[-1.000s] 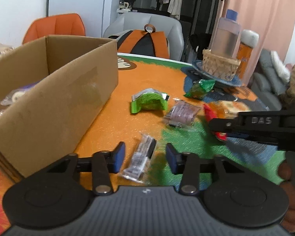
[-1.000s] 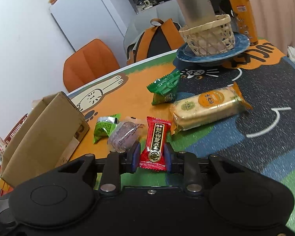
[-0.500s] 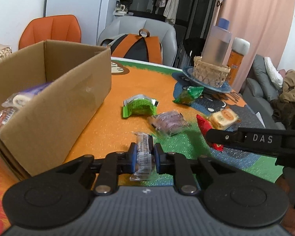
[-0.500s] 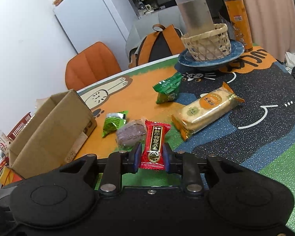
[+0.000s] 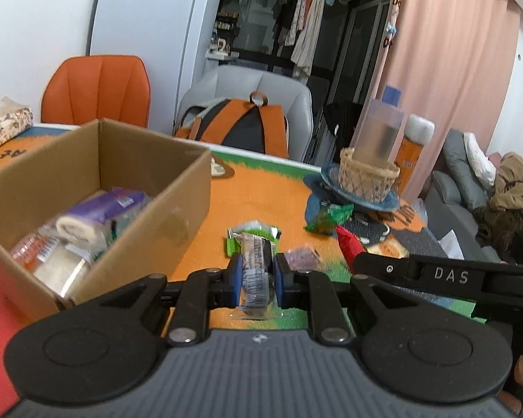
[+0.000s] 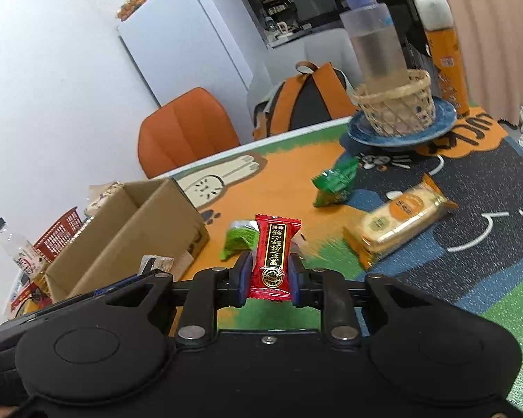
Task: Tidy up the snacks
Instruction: 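Carry both held packets over the cardboard box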
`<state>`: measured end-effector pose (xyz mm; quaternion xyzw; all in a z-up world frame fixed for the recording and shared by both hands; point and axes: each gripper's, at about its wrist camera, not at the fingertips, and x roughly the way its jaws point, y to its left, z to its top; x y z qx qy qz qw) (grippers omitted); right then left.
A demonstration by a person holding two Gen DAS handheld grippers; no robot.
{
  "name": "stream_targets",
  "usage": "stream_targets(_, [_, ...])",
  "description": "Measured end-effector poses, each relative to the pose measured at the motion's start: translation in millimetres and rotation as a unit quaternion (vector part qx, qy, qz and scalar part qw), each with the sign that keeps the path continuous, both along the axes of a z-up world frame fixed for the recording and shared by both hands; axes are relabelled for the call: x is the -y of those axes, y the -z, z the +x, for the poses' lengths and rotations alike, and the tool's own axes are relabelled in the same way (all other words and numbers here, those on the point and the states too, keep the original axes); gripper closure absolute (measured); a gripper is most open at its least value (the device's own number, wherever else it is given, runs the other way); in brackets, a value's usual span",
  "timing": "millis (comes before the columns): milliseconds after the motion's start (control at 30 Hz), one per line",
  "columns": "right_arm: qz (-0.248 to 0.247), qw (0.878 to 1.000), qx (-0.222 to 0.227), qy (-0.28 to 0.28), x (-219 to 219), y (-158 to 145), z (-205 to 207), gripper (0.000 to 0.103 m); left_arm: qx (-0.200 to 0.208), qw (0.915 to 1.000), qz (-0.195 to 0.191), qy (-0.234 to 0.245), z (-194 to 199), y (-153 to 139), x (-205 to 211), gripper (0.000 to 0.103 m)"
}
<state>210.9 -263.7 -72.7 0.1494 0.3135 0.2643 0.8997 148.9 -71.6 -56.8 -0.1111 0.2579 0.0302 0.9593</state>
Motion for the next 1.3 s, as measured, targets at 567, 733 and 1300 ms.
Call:
stream_targets(567, [0.011,0.999,0.037,-0.035,-37.5,-33.6,-9.0,0.08,0.05,0.9981,-0.01,-0.034,-16.0,-39.9,-41.0,0.086])
stream_targets(733, [0.011,0.998,0.043,-0.042,-49.2,-40.8,-8.7,0.08,0.057,0.9972,-0.015,-0.045,-19.1,-45.1,-54.4,0.086])
stream_targets(1300, [0.008,0.996,0.051,-0.069,-95.9,-51.9,-2.5,0.08,0.055,0.9949,-0.026,-0.081,-9.5,-43.7,-109.9,0.086])
